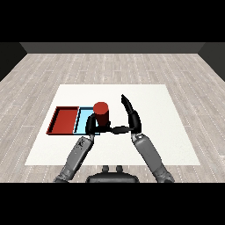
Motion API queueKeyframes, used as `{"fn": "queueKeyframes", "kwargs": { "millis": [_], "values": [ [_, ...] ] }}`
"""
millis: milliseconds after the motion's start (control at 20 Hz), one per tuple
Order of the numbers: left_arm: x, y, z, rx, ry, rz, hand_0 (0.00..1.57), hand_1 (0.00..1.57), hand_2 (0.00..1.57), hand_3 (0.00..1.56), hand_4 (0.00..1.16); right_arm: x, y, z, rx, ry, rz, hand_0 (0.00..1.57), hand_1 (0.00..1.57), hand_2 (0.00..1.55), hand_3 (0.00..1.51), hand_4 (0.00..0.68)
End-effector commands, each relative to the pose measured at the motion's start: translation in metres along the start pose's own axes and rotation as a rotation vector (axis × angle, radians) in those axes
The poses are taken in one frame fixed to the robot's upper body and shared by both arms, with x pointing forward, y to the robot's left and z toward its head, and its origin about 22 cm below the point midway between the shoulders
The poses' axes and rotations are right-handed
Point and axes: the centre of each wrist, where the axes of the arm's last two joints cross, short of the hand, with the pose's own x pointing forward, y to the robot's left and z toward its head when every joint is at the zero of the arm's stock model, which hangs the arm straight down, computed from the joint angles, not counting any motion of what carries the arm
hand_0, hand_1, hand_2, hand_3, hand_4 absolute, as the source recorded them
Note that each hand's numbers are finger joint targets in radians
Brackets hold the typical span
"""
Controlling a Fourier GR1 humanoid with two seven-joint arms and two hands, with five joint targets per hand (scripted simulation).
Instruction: Pick the red can and put it in the red box
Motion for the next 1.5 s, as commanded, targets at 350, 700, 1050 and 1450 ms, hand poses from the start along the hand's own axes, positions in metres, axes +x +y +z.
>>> {"fn": "queueKeyframes", "kwargs": {
  "millis": [350,700,1050,1450],
  "values": [
    [0.000,0.073,-0.013,0.127,-0.016,-0.098,1.57,1.57,1.57,1.48,1.12,0.010,-0.078,0.048,-0.141,-0.026,-0.050,0.00,0.00,0.00,0.00,0.000],
    [-0.008,0.158,-0.023,0.302,0.089,-0.264,1.57,1.57,1.57,1.51,1.14,-0.025,-0.118,0.099,-0.291,0.062,-0.005,0.00,0.00,0.00,0.00,0.000],
    [-0.040,0.252,-0.020,0.435,0.261,-0.403,1.57,1.57,1.57,1.50,1.09,-0.041,-0.144,0.106,-0.377,0.171,0.038,0.00,0.00,0.00,0.00,0.000],
    [-0.089,0.265,-0.024,0.498,0.486,-0.495,1.57,1.57,1.55,1.48,1.02,-0.074,-0.163,0.102,-0.400,0.205,0.099,0.00,0.00,0.00,0.00,0.000]
  ]
}}
